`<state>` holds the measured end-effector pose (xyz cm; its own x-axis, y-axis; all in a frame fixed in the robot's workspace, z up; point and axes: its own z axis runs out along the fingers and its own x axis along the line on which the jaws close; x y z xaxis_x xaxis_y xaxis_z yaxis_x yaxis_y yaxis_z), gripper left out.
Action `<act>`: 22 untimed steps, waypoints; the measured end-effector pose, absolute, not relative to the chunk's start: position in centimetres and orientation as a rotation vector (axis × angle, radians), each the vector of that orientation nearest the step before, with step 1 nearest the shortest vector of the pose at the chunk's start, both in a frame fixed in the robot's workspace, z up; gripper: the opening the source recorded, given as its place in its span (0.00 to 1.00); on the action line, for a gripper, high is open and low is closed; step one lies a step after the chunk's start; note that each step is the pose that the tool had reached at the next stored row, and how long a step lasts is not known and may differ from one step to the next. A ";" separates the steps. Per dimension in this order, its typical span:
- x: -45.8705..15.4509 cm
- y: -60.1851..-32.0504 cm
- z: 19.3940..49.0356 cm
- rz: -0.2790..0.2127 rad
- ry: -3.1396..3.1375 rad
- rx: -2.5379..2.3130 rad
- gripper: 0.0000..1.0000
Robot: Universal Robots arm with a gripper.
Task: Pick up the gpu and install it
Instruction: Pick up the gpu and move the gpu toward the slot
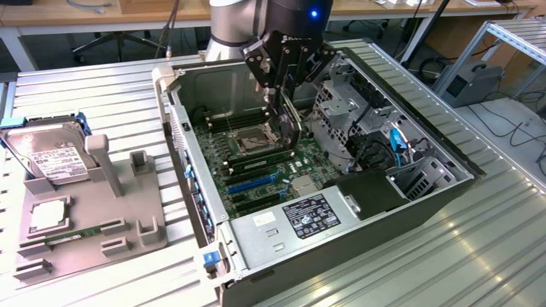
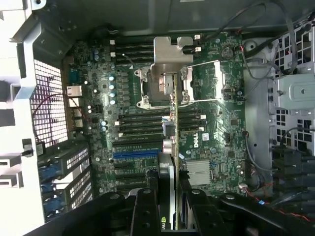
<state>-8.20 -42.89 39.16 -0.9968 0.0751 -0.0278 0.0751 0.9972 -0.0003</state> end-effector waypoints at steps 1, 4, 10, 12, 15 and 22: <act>-8.0 -42.9 39.1 -0.002 3.112 0.117 0.27; -7.4 -42.9 39.0 -0.002 3.112 0.117 0.27; -6.2 -42.9 38.8 -0.003 3.112 0.117 0.27; -5.7 -42.9 38.7 -0.003 3.112 0.117 0.27; -5.1 -42.9 38.6 -0.004 3.112 0.117 0.27; -4.0 -42.9 38.4 -0.005 3.112 0.117 0.27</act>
<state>-3.98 -42.89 38.36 -0.9968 0.0751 -0.0279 0.0752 0.9972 -0.0020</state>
